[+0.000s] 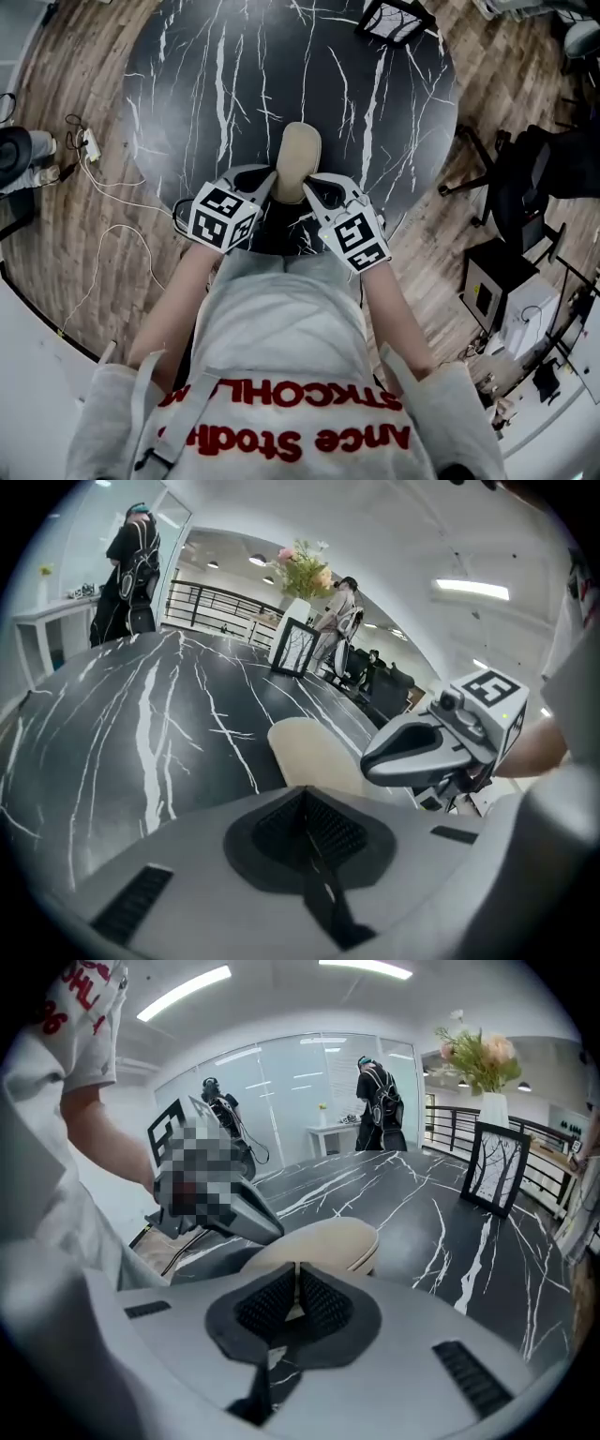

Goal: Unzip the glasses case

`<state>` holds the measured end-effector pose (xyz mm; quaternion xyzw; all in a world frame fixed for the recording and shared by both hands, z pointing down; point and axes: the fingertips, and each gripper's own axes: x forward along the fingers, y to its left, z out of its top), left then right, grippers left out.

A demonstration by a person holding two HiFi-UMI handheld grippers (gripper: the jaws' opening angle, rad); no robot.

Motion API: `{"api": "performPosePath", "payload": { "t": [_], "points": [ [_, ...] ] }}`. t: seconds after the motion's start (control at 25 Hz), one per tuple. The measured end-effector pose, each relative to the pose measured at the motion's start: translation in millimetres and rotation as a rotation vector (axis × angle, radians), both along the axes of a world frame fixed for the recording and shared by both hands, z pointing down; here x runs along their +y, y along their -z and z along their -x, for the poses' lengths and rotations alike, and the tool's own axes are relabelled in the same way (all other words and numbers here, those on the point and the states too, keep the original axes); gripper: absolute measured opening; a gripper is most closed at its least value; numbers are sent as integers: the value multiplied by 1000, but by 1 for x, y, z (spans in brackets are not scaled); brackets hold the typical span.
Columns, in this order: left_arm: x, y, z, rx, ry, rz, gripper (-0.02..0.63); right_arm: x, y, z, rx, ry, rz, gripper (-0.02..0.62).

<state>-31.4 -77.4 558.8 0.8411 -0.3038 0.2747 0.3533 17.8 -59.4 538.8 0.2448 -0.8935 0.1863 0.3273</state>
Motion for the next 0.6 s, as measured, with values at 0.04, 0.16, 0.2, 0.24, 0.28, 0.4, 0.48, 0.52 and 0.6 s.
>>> {"api": "performPosePath", "payload": {
  "t": [0.04,0.16,0.2,0.24,0.28,0.4,0.48,0.52,0.6],
  "points": [
    [0,0,2,-9,12,-13,-2,-2,1,2,9,7,-5,25],
    [2,-1,8,-11,65,-19,-1,-10,3,6,66,46,-32,25],
    [4,-1,9,-4,77,-13,-2,-13,2,6,90,59,-47,25],
    [7,0,7,6,74,0,-2,-16,1,7,111,71,-61,25],
    [13,1,1,21,47,20,-1,-20,-1,7,127,83,-71,25],
    [36,7,-26,27,-104,45,68,-30,-4,11,132,125,-70,25],
    [40,8,-32,-4,-160,26,123,-33,-4,12,126,147,-64,25],
    [40,8,-31,-8,-171,32,120,-34,-4,11,124,152,-62,26],
    [34,11,-27,-11,-170,39,120,-34,-3,5,117,134,-48,26]
  ]
}}
